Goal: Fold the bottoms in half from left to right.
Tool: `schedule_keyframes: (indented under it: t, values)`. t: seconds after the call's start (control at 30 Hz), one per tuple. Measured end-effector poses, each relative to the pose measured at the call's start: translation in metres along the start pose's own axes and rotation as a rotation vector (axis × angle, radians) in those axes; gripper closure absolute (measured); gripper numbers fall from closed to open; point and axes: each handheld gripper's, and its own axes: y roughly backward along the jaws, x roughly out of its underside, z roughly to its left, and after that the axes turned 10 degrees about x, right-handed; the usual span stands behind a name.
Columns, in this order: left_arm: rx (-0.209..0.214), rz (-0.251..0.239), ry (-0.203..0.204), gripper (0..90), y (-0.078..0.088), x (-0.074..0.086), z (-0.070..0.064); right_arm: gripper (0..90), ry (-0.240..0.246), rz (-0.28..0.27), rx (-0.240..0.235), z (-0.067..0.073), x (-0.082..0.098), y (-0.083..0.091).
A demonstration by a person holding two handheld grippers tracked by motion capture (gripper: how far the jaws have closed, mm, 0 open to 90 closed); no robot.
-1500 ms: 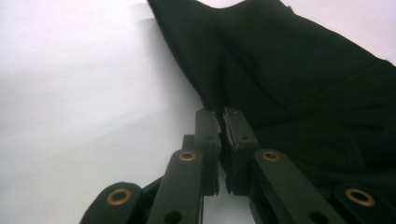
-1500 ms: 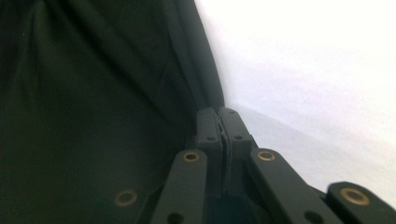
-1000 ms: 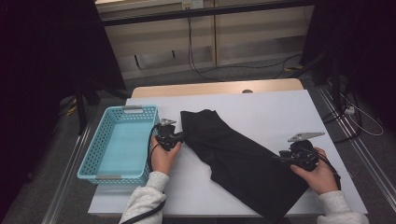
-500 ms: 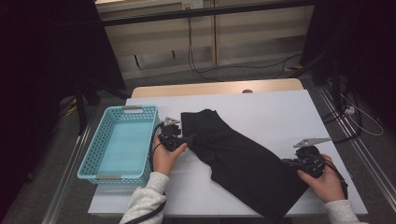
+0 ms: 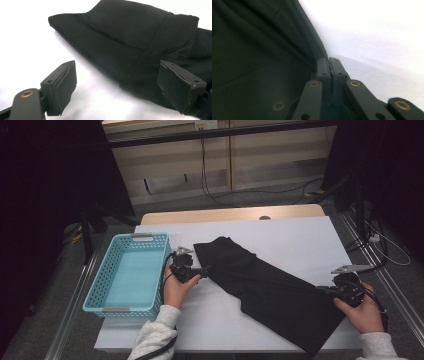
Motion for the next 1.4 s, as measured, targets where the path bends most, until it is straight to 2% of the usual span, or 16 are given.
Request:
schedule_keyframes:
  t: [0.13,0.17,0.2,0.3,0.43,0.6,0.67,0.8,1.0,1.17,1.4]
  values:
    - [0.004,0.007,0.0,16.4,0.0,0.0,0.0,80.9,0.015,-0.002,0.022,0.001,0.0,-0.001]
    - [0.007,0.004,-0.004,16.4,0.0,0.0,0.0,73.2,0.039,-0.03,0.064,0.001,-0.001,-0.001]
    - [0.008,0.002,-0.007,16.4,0.001,0.0,-0.001,73.2,0.034,-0.03,0.055,0.001,-0.001,0.0]
    - [0.012,0.005,-0.009,16.4,0.0,-0.001,-0.001,73.2,0.039,-0.074,0.047,0.004,-0.004,0.005]
    - [0.019,0.013,-0.01,16.1,-0.001,0.0,-0.001,75.6,0.042,-0.079,0.023,0.008,-0.006,0.004]
    - [0.024,0.018,-0.009,16.0,-0.001,0.001,-0.001,82.1,0.07,-0.022,0.019,0.011,-0.004,-0.003]
    - [0.02,0.017,-0.009,16.0,-0.002,0.001,-0.001,82.1,0.067,-0.015,0.032,0.011,-0.003,-0.005]
    - [0.028,0.017,-0.015,16.0,-0.002,0.001,-0.003,89.8,0.042,-0.014,0.01,0.01,-0.002,-0.005]
    - [0.022,0.012,-0.015,15.9,0.0,0.0,-0.002,90.0,0.016,0.007,0.004,0.005,-0.002,-0.001]
    - [0.023,0.013,-0.014,15.8,0.0,0.0,-0.001,90.0,0.014,0.007,0.017,-0.002,0.001,0.001]
    - [0.022,0.017,-0.01,15.5,0.0,0.001,0.0,68.2,0.048,-0.052,0.013,0.007,-0.01,-0.004]
